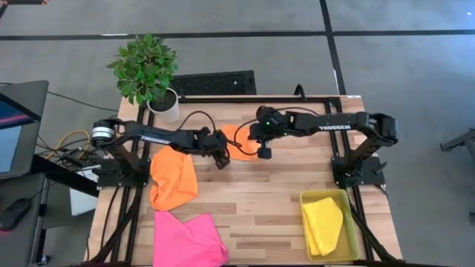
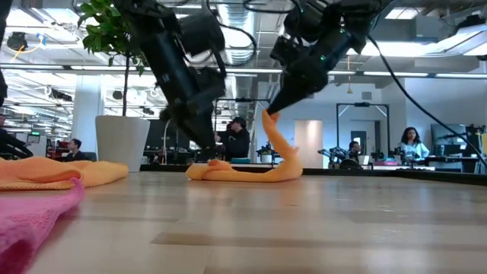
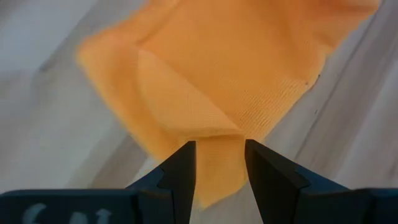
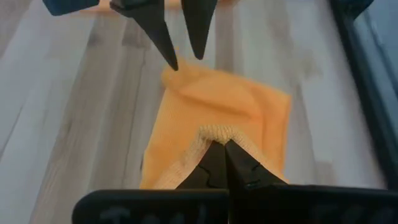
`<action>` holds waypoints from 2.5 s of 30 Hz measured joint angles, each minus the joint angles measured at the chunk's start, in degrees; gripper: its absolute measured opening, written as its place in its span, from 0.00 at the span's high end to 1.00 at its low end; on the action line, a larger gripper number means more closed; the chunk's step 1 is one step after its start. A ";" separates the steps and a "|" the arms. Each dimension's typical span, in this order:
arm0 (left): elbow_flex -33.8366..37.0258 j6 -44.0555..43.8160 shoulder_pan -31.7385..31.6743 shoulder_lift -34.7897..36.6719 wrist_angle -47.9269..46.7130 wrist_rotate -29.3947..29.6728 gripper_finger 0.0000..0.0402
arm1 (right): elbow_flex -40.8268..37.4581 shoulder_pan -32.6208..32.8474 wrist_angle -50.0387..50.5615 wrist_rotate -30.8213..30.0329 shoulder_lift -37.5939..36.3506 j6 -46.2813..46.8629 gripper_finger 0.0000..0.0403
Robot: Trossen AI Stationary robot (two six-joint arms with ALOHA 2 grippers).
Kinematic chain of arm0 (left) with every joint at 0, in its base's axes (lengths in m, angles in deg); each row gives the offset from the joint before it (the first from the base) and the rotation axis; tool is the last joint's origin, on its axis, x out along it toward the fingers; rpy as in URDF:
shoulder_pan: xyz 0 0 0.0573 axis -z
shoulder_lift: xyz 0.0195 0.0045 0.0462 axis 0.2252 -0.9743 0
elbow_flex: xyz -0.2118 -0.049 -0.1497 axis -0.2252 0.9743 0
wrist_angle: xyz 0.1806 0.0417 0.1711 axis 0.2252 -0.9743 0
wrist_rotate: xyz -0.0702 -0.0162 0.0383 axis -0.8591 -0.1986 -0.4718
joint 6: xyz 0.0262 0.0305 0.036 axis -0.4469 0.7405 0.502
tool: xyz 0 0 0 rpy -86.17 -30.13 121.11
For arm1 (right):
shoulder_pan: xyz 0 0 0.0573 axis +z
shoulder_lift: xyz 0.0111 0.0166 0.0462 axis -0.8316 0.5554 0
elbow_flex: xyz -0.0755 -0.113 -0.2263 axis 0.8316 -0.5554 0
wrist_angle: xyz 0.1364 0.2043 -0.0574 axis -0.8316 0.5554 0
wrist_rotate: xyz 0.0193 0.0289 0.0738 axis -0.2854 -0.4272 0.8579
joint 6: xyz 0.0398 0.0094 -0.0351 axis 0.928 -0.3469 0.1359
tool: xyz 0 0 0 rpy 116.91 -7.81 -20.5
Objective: Fold microfiber towels
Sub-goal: Fold the top right orange cloth, then stack the top folded orange cloth on top of the folded yellow cloth in the yellow bin
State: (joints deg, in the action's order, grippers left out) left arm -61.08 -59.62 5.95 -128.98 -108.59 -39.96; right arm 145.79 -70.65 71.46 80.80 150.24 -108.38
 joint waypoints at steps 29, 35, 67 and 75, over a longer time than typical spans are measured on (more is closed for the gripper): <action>-0.02 -2.05 0.83 17.04 -17.68 6.55 0.67 | 10.40 -0.61 -13.86 4.69 16.53 -3.03 0.98; -0.02 -2.00 0.83 17.04 -17.72 6.51 0.67 | 12.76 -1.17 -8.64 4.56 17.20 -3.61 0.94; -0.07 -0.41 0.83 17.02 -18.97 6.49 0.67 | 18.08 -0.72 23.49 4.23 13.28 -18.50 0.45; -0.07 -0.43 0.83 16.99 -18.88 6.49 0.67 | 18.07 2.11 25.41 3.84 18.04 -30.48 0.49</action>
State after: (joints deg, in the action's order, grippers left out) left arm -61.15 -60.05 6.78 -111.98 -127.48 -33.47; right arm 163.86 -68.54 96.86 84.64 168.28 -138.86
